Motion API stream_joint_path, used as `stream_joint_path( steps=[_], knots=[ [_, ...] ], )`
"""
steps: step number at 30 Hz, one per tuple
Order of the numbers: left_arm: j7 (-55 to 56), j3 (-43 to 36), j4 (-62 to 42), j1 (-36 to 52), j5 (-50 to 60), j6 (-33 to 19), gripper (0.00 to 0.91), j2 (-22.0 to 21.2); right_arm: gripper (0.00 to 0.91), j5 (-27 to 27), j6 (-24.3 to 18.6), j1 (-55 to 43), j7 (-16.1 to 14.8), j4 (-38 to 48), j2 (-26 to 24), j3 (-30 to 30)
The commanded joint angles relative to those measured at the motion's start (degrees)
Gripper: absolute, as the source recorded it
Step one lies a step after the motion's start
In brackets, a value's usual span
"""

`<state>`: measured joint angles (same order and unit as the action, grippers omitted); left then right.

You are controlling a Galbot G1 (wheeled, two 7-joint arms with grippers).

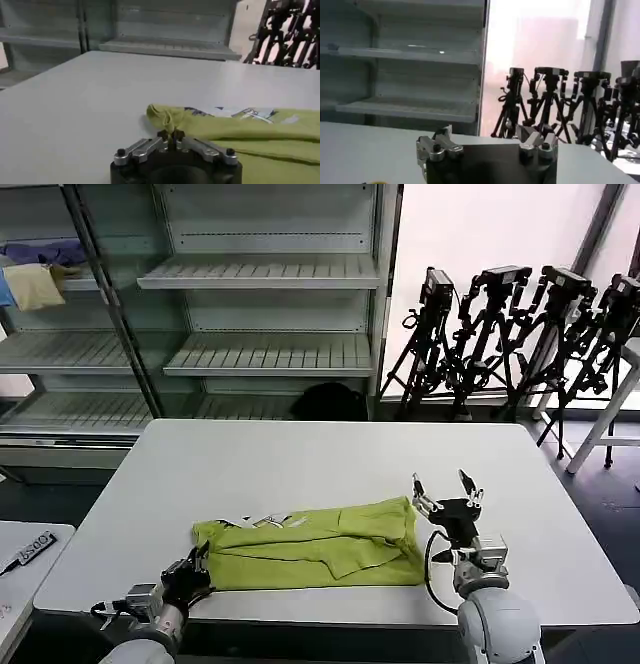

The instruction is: Fold and organize the clothes.

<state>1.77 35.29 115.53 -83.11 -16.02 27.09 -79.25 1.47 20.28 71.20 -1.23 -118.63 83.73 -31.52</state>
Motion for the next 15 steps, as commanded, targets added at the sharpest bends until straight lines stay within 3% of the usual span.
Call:
stream_joint_path(
  steps=[1,5,10,15],
  knots=[
    [-0.95,0.49,-0.83,-0.05,3.56,-5.35,0.0,0.03,0.907,0.32,-0.2,-0.18,0.09,0.12,-0.03,-0.16],
    [-4.21,4.9,-1.53,1.08,8.14,-9.15,0.0,1.1,0.907,0.47,-0.31,-0.13,0.09,0.62,-0.21,-0.76],
    [-13.11,16.36,-4.29,4.44,14.31,-13.73,0.0,5.17,0.907,0.83,-0.65,-0.12,-0.06,1.55,-0.81,-1.73],
    [-20.93,23.97,-8.36,7.59,18.16,-14.75,0.0,15.38,0.907,1.14,-0.92,-0.12,-0.41,2.35,-1.3,-2.35]
  ],
)
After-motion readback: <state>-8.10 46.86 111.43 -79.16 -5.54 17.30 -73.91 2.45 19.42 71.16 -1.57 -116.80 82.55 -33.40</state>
